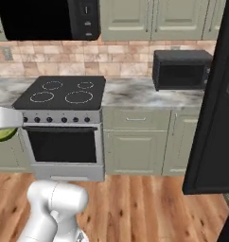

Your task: There is a bowl on the dining counter. Grab a lemon wedge from the fridge and place it in the bowl. Then get the liquor bottle and glass cup from the cabinet and place them next to the bowl.

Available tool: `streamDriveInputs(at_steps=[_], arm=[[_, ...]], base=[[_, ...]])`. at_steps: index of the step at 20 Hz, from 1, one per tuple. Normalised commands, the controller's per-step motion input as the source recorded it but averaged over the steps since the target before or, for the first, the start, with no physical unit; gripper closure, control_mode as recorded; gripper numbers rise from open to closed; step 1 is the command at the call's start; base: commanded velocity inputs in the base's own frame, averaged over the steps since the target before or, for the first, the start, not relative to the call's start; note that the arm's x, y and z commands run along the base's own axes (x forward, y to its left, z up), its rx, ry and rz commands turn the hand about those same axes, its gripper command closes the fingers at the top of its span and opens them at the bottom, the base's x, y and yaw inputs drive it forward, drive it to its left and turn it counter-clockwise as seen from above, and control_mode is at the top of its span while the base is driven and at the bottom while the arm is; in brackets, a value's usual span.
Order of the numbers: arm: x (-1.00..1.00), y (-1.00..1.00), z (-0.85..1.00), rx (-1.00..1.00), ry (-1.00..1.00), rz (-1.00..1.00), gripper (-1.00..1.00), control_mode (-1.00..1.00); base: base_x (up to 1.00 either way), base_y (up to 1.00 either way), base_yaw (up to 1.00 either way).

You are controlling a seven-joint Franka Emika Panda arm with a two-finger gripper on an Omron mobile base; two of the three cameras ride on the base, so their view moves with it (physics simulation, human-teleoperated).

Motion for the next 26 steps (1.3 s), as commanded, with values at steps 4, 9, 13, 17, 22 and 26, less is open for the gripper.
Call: streamDriveInputs(at_steps=[4, 9, 13, 17, 22, 26], arm=[[0.00, 0.00, 0.00, 0.00, 0.00, 0.00, 1.00, 1.00], [0.00, 0.00, 0.00, 0.00, 0.00, 0.00, 1.00, 1.00], [0.00, 0.00, 0.00, 0.00, 0.00, 0.00, 1.00, 1.00], [0.00, 0.00, 0.00, 0.00, 0.00, 0.00, 1.00, 1.00], [0.00, 0.00, 0.00, 0.00, 0.00, 0.00, 1.00, 1.00], [0.00, 0.00, 0.00, 0.00, 0.00, 0.00, 1.00, 1.00]], base=[[-0.53, 0.00, 0.67], [-0.69, 0.00, 0.70], [-0.79, 0.00, 0.70], [-0.74, 0.02, 0.67], [-0.34, 0.23, 0.62], [-0.03, 0.28, 0.57]])
